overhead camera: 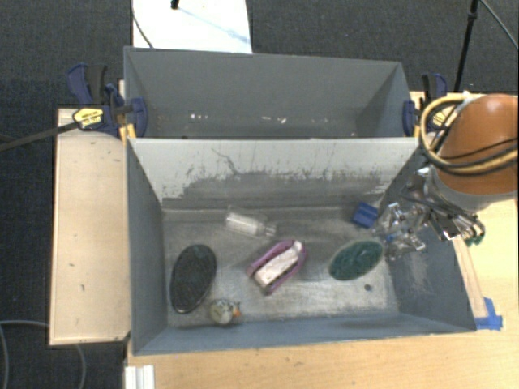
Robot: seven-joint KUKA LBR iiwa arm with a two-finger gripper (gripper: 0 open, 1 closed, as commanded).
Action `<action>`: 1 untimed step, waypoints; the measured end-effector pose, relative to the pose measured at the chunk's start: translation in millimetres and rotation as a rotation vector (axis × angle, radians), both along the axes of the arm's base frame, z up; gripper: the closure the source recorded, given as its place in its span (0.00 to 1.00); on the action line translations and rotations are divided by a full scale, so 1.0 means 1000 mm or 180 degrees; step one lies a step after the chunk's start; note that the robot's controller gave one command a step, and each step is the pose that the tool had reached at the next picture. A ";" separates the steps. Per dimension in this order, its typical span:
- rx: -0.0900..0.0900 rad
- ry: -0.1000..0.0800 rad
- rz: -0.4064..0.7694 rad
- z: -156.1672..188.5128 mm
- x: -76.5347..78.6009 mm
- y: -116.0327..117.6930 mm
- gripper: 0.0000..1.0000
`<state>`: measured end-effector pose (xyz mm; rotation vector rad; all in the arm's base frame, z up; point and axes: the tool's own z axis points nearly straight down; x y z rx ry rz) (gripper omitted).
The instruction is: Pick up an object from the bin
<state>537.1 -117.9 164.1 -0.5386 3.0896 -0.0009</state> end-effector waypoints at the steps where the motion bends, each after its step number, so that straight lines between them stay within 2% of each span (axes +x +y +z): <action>1: -0.0011 -0.0019 0.0042 0.101 -0.012 -0.011 1.00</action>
Offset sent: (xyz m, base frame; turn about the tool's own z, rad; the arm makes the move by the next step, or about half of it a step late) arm -0.0133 -0.0097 0.0955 -0.0166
